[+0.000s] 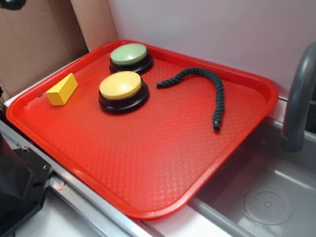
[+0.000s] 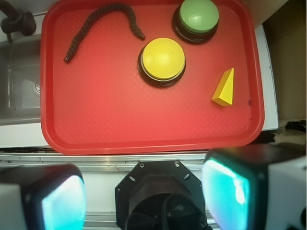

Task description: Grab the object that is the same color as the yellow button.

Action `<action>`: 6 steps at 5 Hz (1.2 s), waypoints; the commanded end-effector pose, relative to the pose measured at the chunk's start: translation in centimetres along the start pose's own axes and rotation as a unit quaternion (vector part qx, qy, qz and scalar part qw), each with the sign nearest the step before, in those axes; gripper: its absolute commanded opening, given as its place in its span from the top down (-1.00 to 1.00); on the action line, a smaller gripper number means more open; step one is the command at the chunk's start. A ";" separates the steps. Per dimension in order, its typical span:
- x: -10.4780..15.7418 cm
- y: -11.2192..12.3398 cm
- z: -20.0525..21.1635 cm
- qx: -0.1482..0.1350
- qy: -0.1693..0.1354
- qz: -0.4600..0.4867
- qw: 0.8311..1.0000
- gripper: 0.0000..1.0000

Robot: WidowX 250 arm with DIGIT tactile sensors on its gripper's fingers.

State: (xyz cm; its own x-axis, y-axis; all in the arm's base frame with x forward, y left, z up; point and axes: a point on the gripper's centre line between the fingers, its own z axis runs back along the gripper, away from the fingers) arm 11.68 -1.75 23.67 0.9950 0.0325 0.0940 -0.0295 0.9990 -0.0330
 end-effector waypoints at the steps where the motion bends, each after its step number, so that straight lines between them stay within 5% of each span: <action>1: 0.0 0.0 0.0 0.000 0.000 0.000 1.000 -1.00; 3: 0.1 5.3 -2.5 -0.011 -0.034 0.119 0.992 -1.00; 5: 0.7 12.1 -7.6 -0.008 -0.058 0.253 0.966 -1.00; 6: 1.6 13.3 -9.8 -0.011 -0.076 0.281 0.957 -1.00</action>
State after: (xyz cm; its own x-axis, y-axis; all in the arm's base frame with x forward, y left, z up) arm 14.21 10.83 12.97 0.8071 0.5652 0.1706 -0.5466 0.8246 -0.1457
